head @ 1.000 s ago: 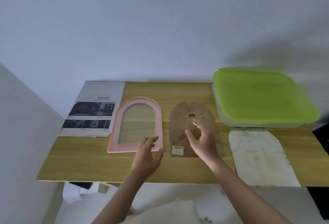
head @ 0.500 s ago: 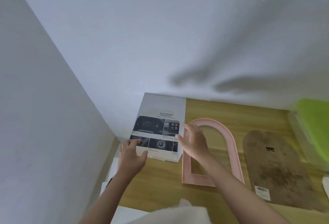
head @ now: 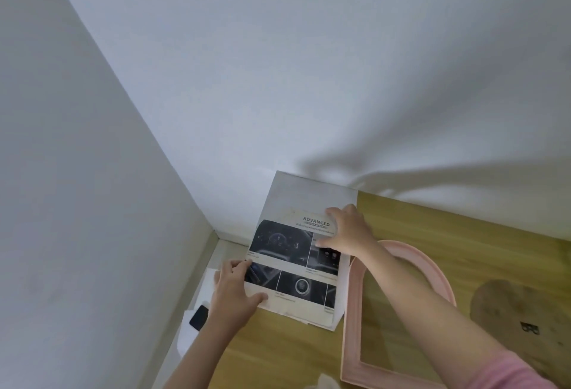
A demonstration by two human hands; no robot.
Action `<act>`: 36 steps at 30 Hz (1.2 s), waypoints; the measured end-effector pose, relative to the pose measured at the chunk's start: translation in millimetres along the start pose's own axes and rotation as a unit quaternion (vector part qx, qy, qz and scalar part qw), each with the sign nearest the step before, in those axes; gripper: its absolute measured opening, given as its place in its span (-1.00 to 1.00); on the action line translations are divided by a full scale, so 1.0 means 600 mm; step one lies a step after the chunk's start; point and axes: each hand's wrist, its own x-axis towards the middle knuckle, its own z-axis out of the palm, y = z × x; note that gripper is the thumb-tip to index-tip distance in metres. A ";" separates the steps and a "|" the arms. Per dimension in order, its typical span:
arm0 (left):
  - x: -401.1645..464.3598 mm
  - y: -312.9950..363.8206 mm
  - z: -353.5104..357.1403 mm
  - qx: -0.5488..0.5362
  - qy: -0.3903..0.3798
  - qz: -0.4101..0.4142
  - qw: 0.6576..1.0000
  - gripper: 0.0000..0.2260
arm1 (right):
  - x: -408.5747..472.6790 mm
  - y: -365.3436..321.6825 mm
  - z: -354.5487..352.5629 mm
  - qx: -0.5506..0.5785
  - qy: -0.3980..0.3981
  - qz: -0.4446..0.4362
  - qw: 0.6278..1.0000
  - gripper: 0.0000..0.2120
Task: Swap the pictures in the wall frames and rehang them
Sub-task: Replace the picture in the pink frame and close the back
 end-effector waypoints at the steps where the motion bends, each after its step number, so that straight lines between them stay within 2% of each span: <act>1: 0.002 -0.001 0.000 0.001 0.000 -0.003 1.000 -0.39 | 0.003 0.000 0.001 -0.002 0.000 0.001 1.000 -0.22; 10: 0.006 -0.009 0.003 -0.009 0.003 0.007 1.000 -0.40 | 0.010 -0.008 0.006 0.017 0.003 0.004 1.000 -0.35; 13: 0.007 -0.010 0.003 -0.013 0.001 0.006 1.000 -0.39 | 0.006 -0.012 0.004 0.040 0.006 -0.031 0.999 -0.52; 15: 0.007 -0.010 0.002 -0.019 0.000 0.006 1.000 -0.38 | 0.000 -0.016 -0.003 0.085 0.006 -0.061 0.995 -0.66; 17: 0.006 -0.011 -0.002 -0.021 -0.004 0.012 1.000 -0.38 | -0.009 -0.021 -0.013 0.165 0.017 -0.069 0.984 -0.71; 20: 0.002 -0.010 -0.015 -0.032 -0.001 0.029 0.999 -0.43 | -0.027 -0.030 -0.036 0.274 0.058 -0.065 0.958 -0.74; 22: -0.003 -0.009 -0.024 -0.063 0.016 0.042 0.997 -0.49 | -0.039 -0.032 -0.049 0.306 0.079 -0.065 0.947 -0.73; 27: -0.031 0.009 -0.045 -0.125 0.062 0.078 0.987 -0.62 | -0.076 -0.013 -0.081 0.311 0.107 -0.082 0.941 -0.71; 36: -0.123 0.096 0.023 -0.194 0.009 0.101 0.976 -0.66 | -0.149 0.117 -0.095 0.301 0.133 -0.036 0.944 -0.72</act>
